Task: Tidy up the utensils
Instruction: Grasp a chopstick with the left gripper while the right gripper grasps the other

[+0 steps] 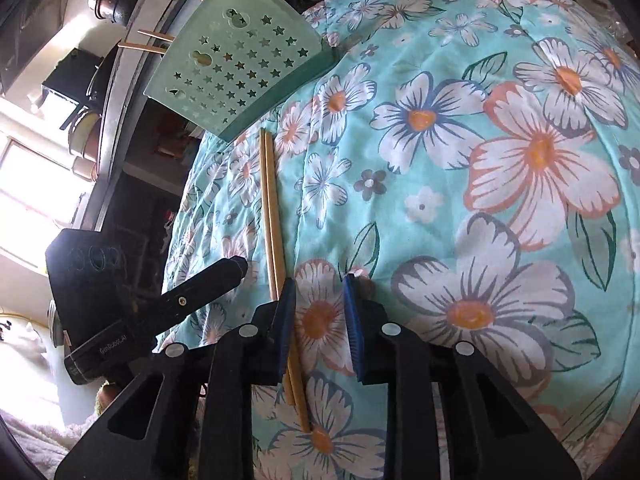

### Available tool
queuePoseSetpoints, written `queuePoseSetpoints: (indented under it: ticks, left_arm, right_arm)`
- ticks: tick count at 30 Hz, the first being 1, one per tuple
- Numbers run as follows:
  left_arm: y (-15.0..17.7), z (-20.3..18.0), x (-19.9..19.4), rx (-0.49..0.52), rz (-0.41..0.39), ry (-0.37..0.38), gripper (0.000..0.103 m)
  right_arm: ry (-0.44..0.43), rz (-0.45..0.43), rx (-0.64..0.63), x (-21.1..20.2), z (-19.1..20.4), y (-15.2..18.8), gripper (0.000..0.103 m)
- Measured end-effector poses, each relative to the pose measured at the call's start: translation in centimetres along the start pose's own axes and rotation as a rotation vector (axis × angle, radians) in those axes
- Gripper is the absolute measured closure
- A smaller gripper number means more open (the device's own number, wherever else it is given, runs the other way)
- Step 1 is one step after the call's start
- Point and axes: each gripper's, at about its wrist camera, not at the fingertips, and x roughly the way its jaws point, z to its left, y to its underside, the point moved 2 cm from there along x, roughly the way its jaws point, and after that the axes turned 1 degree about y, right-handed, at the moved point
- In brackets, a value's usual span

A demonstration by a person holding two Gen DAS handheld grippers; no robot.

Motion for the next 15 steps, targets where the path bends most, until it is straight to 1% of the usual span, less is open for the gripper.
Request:
queuePoseSetpoints:
  ticks: [4,8,10,12,15]
  left_arm:
    - [-1.3,1.8,1.3,-0.120,0.039,0.090,0.083]
    - [-2.4,2.8,2.9,-0.206,0.069,0.154,0.087]
    - [-2.6,3.3,3.8,-0.253,0.086,0.184,0.093]
    - [-2.6,3.5,4.4,-0.273,0.088,0.213,0.094]
    - [-2.5,3.4,4.7,-0.263,0.082,0.224,0.095]
  right_arm:
    - [-0.003,0.035,-0.034,-0.1,-0.1,-1.1,0.084]
    - [-0.035,0.058,-0.004,0.4,-1.3,-1.5,0.092]
    - [-0.053,0.060,0.026,0.5,-2.1,-1.7,0.098]
    - [-0.092,0.066,0.059,0.6,-2.8,-1.8,0.098]
    - [-0.114,0.071,0.075,0.6,-3.1,-1.6,0.100]
